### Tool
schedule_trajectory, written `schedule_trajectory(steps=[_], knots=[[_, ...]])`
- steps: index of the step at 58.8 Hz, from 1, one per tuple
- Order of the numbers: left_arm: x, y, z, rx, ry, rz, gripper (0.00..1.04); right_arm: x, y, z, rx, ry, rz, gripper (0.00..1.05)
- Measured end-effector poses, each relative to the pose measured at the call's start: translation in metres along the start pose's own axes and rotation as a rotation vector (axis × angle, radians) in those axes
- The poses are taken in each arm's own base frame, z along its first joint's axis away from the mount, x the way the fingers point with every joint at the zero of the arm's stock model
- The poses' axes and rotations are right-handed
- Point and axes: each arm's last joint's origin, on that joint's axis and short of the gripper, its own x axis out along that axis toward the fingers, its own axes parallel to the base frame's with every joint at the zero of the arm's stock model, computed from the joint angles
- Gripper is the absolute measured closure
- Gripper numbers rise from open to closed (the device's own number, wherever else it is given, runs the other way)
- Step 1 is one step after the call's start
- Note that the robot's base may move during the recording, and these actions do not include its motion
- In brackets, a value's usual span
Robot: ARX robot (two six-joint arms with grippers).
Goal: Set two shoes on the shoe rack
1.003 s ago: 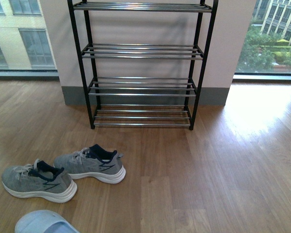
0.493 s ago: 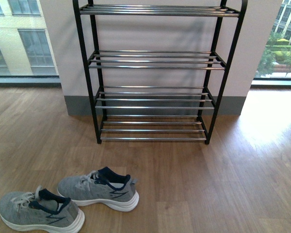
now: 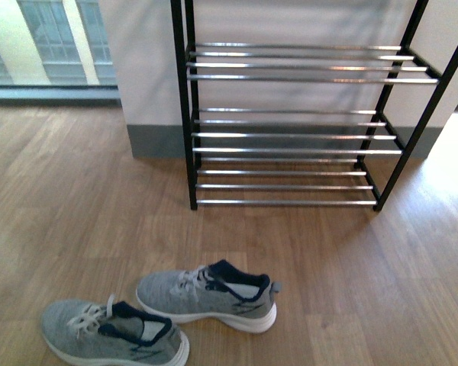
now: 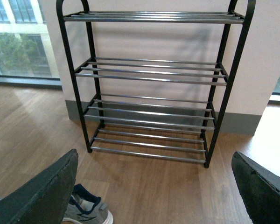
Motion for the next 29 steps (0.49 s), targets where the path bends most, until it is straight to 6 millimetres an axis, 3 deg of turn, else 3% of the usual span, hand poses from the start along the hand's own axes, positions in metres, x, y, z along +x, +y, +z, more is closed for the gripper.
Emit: schedule_trajectory(steps=[6,10,16,22,29], knots=[[0.008,-0.002,0.001,-0.249,0.297,0.080,0.09,0.000,0.000,0.000,0.000,0.000,-0.003,0.09],[0.031,-0.005,-0.003,-0.561,0.421,0.148,0.09,0.000,0.000,0.000,0.000,0.000,-0.002,0.09],[0.060,-0.013,-0.012,-0.806,0.514,0.199,0.09,0.000,0.000,0.000,0.000,-0.001,-0.003,0.09],[0.093,-0.019,-0.031,-0.937,0.621,0.269,0.09,0.000,0.000,0.000,0.000,-0.001,-0.003,0.09],[0.139,-0.028,-0.076,-0.938,0.784,0.412,0.09,0.000,0.000,0.000,0.000,-0.001,-0.003,0.09]])
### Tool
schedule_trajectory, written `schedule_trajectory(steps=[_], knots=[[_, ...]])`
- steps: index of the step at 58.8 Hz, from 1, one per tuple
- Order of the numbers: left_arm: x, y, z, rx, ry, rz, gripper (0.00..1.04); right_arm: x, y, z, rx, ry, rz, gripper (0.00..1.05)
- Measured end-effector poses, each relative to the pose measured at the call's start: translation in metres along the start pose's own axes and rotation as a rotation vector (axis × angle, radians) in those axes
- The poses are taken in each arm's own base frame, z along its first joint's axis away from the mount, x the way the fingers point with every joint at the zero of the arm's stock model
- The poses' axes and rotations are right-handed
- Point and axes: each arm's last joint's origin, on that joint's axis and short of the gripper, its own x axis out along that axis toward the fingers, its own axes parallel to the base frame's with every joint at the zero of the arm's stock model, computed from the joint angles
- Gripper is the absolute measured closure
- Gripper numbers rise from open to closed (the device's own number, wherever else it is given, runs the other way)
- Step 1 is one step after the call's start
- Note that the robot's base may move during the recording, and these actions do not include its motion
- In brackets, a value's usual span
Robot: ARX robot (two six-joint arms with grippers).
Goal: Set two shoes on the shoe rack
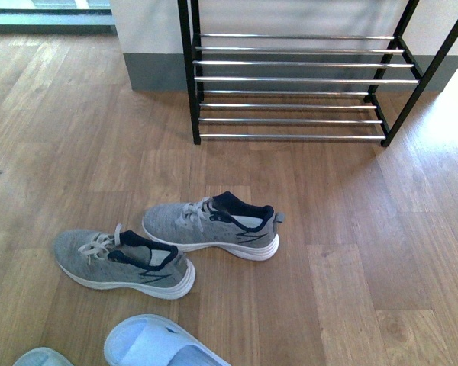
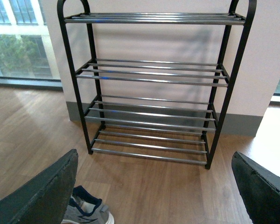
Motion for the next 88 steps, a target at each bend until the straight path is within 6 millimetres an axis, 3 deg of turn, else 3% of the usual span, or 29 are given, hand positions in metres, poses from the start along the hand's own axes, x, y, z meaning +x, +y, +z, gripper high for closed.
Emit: schedule_trajectory(steps=[6,14,25,41,53,70,77,88], knots=[[0.059,0.002,-0.010,0.019,0.100,0.135,0.09,0.000,0.000,0.000,0.000,0.000,0.000,0.09],[0.118,0.005,-0.019,0.053,0.187,0.229,0.09,0.000,0.000,0.000,0.000,0.000,0.000,0.09],[0.168,0.004,-0.034,0.076,0.334,0.277,0.09,0.000,0.000,0.000,0.000,0.000,0.000,0.09],[0.199,0.006,-0.045,0.076,0.378,0.307,0.09,0.000,0.000,0.000,0.000,0.000,0.000,0.09],[0.225,0.025,-0.052,0.075,0.390,0.363,0.09,0.000,0.000,0.000,0.000,0.000,0.000,0.09],[0.238,0.026,-0.054,0.115,0.376,0.326,0.10,0.000,0.000,0.000,0.000,0.000,0.000,0.09],[0.239,0.028,-0.050,0.135,0.362,0.335,0.34,0.000,0.000,0.000,0.000,0.000,0.000,0.09],[0.241,0.035,-0.049,0.153,0.345,0.368,0.62,0.000,0.000,0.000,0.000,0.000,0.000,0.09]])
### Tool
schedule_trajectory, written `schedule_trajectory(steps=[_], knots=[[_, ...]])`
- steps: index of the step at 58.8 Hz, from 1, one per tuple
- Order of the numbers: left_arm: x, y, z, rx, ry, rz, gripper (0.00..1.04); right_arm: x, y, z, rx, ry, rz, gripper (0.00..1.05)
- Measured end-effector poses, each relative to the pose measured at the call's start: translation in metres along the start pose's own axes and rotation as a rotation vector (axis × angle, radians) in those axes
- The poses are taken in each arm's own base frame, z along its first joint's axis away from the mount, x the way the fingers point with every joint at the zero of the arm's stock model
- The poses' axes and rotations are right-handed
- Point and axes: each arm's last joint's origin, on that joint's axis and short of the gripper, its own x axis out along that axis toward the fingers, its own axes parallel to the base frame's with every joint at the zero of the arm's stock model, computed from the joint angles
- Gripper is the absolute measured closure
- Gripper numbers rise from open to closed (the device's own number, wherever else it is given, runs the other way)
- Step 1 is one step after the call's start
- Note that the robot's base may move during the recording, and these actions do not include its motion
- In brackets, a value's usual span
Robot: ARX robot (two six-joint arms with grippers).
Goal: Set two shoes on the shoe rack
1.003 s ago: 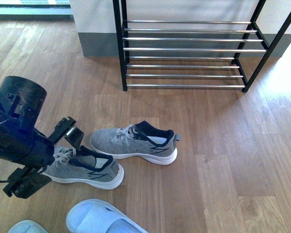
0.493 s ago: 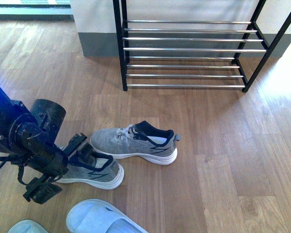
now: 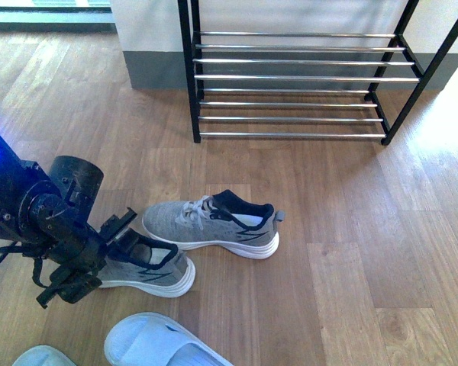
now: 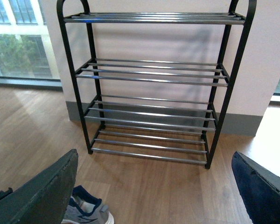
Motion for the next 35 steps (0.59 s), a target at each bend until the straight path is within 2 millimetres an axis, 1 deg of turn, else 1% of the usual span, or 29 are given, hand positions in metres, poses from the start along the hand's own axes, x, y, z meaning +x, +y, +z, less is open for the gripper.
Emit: schedule_trajectory(steps=[11,13,16,23,27,29,32,35], knots=[[0.002,0.000,0.000,0.031,-0.014,0.018,0.92,0.000,0.000,0.000,0.000,0.000,0.000,0.09],[0.002,0.000,0.000,0.036,-0.020,0.022,0.95,0.000,0.000,0.000,0.000,0.000,0.000,0.09],[0.001,0.001,0.000,0.053,-0.038,0.037,1.04,0.000,0.000,0.000,0.000,0.000,0.000,0.09],[-0.005,0.006,-0.001,0.086,-0.074,0.062,1.03,0.000,0.000,0.000,0.000,0.000,0.000,0.09],[-0.018,0.007,-0.001,0.135,-0.137,0.072,1.03,0.000,0.000,0.000,0.000,0.000,0.000,0.09],[-0.026,0.007,0.000,0.151,-0.158,0.071,1.03,0.000,0.000,0.000,0.000,0.000,0.000,0.09],[-0.049,0.004,0.003,0.191,-0.223,0.066,1.03,0.000,0.000,0.000,0.000,0.000,0.000,0.09],[-0.066,0.002,0.006,0.220,-0.276,0.066,1.03,0.000,0.000,0.000,0.000,0.000,0.000,0.09]])
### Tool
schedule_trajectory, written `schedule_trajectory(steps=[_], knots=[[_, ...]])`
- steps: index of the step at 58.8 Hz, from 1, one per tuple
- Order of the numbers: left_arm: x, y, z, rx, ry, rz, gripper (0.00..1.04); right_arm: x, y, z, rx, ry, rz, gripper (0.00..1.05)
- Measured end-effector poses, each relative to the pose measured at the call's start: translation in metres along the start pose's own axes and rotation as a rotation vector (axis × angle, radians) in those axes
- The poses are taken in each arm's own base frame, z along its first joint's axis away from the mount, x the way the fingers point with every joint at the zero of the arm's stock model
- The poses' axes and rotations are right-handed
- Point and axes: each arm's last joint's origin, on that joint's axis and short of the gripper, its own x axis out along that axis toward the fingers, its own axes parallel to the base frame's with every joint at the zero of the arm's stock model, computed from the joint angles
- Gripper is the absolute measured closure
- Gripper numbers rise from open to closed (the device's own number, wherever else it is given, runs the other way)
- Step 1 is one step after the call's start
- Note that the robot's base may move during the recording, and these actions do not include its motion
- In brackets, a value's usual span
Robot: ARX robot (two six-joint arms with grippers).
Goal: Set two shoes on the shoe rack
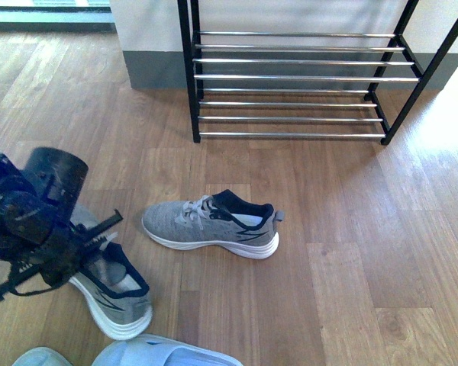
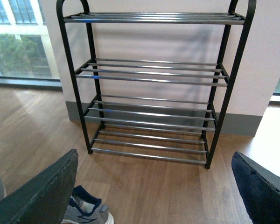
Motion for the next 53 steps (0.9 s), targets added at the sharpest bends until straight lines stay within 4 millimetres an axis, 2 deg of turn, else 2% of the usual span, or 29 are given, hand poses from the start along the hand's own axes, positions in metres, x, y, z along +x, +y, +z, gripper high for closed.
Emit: schedule_trajectory(steps=[9,14,20,23,27,37,45,49,53], knots=[[-0.059,0.006,0.024,0.088,-0.203,-0.005,1.03,0.000,0.000,0.000,0.000,0.000,0.000,0.09],[-0.085,0.010,0.028,0.134,-0.293,-0.001,1.03,0.000,0.000,0.000,0.000,0.000,0.000,0.09],[-0.125,0.019,0.022,0.224,-0.409,0.001,1.03,0.000,0.000,0.000,0.000,0.000,0.000,0.09],[-0.154,0.027,0.016,0.282,-0.488,0.000,1.03,0.000,0.000,0.000,0.000,0.000,0.000,0.09],[-0.181,0.035,0.010,0.325,-0.558,-0.004,1.03,0.000,0.000,0.000,0.000,0.000,0.000,0.09],[-0.232,0.051,0.001,0.360,-0.687,-0.035,1.03,0.000,0.000,0.000,0.000,0.000,0.000,0.09],[-0.292,0.069,-0.010,0.394,-0.912,-0.005,1.03,0.000,0.000,0.000,0.000,0.000,0.000,0.09],[-0.310,0.076,-0.012,0.390,-0.989,-0.018,1.03,0.000,0.000,0.000,0.000,0.000,0.000,0.09],[-0.311,0.076,-0.012,0.403,-0.995,-0.013,1.03,0.000,0.000,0.000,0.000,0.000,0.000,0.09]])
